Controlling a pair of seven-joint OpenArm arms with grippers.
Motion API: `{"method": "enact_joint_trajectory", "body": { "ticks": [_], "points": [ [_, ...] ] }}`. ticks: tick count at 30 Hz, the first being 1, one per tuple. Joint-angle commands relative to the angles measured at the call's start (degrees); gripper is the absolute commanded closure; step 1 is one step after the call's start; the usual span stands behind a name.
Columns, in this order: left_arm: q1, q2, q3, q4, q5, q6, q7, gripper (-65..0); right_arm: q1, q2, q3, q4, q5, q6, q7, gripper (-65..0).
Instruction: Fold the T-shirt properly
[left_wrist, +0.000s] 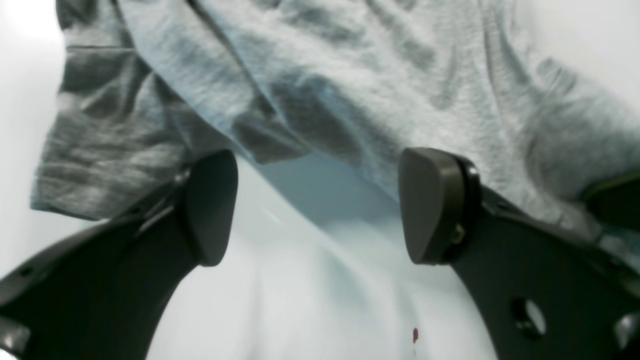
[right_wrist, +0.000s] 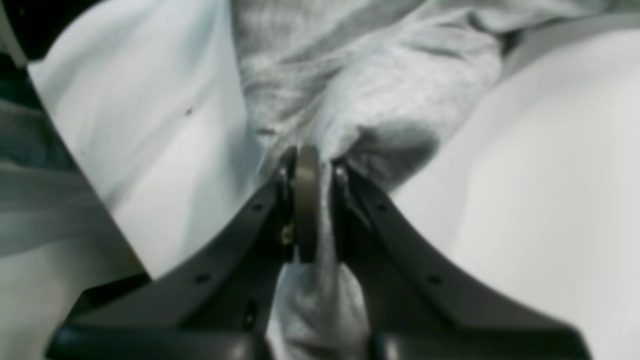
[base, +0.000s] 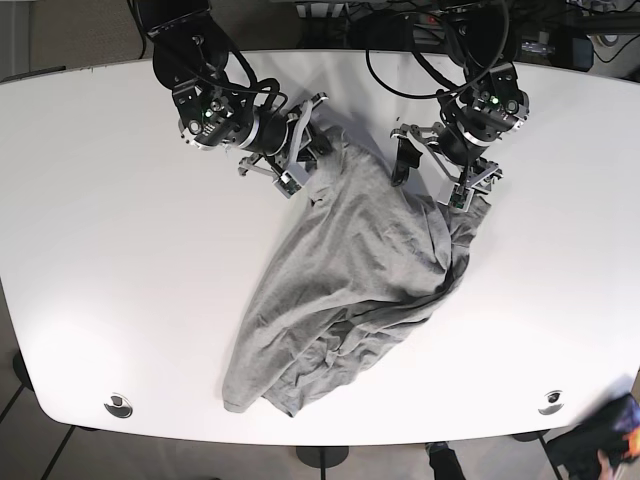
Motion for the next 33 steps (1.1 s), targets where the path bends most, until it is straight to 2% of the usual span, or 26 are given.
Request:
{"method": "enact_joint_trajectory", "body": {
  "ticks": [1,6,9,11,12,14,19,21,23,24,26,29,33],
  "points": [
    [-0.61,-0.03,0.22,0.8,-1.01,-0.04,-0.92,-45.8,0.91,0.05,0.03,1.19,0.98,0.57,1.15,-2.7],
    [-0.17,-0.47,-0.93,1.32,-1.18,-0.39,-0.92,-45.8,1.0,0.58,0.91,1.19,0.8,0.57,1.24,-2.7],
    [-0.17,-0.38,-7.43,1.32,-1.18,-0.57,-0.92,-45.8,0.83,1.55,5.39,1.28,1.07,0.57,1.24,-2.4],
    [-0.26,-0.47,-9.28,1.32,-1.18,-0.57,-0.92,-45.8,0.83,1.72,8.56,1.28,1.07,0.84,1.24,-2.4],
    [-0.17,-0.47,-9.89,1.32,-1.18,-0.57,-0.92,-45.8,0.91,2.95,9.79,1.28,1.15,0.92,1.24,-2.4],
    [-0.17,-0.55,-10.77,1.24,-1.18,-0.57,-0.92,-45.8,1.09,4.27,9.61,1.28,1.15,0.92,1.33,-2.4],
    [-0.17,-0.55,-10.95,1.15,-1.18,-0.57,-0.92,-45.8,1.53,4.45,9.79,2.16,1.15,0.57,1.15,-4.0],
    [-0.17,-0.55,-10.95,1.24,-1.18,-0.57,-0.92,-45.8,1.35,4.27,9.7,4.18,0.98,0.57,1.15,-14.7],
    [-0.17,-1.43,-11.21,1.32,-1.18,-0.57,-0.92,-45.8,1.44,4.01,9.53,5.41,0.98,0.57,1.15,-31.4],
    [-0.17,-2.49,-12.35,1.32,-1.27,-0.57,-0.92,-45.8,2.06,2.87,8.82,5.59,0.98,0.57,1.15,-41.9],
    [-0.17,-2.84,-15.87,1.32,-1.27,-0.66,-0.92,-45.8,5.31,1.37,7.24,5.24,0.89,0.57,1.24,-51.4],
    [-0.52,-4.51,-19.48,1.24,-1.27,-3.07,-0.92,-45.8,9.35,1.37,1.88,5.24,0.89,0.57,1.24,-51.5],
    [-0.61,-5.74,-22.99,1.06,-1.27,-3.07,-0.92,-45.8,16.48,1.37,-9.64,2.16,0.8,0.48,1.5,-51.5]
  ]
}}
